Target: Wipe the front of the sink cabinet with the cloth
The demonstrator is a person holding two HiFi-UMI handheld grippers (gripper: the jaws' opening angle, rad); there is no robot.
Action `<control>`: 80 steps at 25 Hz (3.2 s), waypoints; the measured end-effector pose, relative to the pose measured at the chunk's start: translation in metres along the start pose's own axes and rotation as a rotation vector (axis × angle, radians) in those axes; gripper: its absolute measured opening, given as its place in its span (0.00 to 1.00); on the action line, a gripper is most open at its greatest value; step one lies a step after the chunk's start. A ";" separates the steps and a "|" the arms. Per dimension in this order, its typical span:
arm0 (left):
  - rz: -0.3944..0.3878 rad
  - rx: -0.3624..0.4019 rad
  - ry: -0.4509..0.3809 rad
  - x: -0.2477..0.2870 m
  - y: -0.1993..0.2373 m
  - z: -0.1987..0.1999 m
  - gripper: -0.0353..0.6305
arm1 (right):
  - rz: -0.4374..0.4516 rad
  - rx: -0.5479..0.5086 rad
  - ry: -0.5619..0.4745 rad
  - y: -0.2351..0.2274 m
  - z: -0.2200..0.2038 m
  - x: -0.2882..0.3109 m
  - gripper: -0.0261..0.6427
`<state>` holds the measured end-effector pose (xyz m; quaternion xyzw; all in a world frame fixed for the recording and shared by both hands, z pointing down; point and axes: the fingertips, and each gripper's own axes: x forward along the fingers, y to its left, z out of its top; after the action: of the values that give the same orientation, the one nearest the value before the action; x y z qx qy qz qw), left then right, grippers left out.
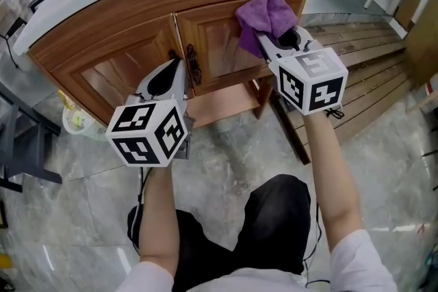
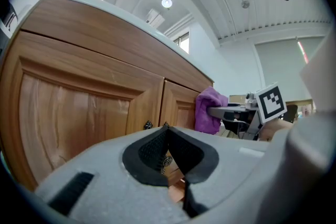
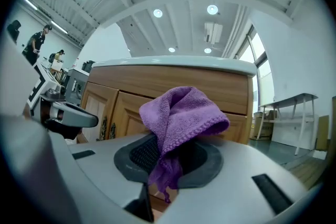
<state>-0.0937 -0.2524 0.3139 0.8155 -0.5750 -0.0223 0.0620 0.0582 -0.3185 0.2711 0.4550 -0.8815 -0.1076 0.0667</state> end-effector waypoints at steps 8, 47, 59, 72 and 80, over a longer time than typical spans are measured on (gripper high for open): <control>-0.035 -0.006 0.007 0.008 -0.007 -0.004 0.06 | -0.112 0.001 0.052 -0.054 -0.020 -0.016 0.15; 0.460 0.007 0.022 -0.142 0.140 -0.012 0.06 | 0.614 0.146 -0.166 0.309 0.058 0.042 0.15; 0.582 0.002 0.026 -0.198 0.173 -0.017 0.06 | 0.753 0.099 -0.141 0.401 0.039 0.075 0.15; 0.537 0.015 0.048 -0.176 0.158 -0.022 0.06 | 0.686 0.022 -0.105 0.372 0.012 0.074 0.15; 0.492 0.109 0.083 -0.151 0.138 -0.025 0.06 | 0.622 0.047 -0.096 0.323 0.001 0.056 0.15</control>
<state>-0.2710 -0.1543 0.3511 0.6533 -0.7536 0.0579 0.0452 -0.2291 -0.1826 0.3522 0.1594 -0.9827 -0.0832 0.0441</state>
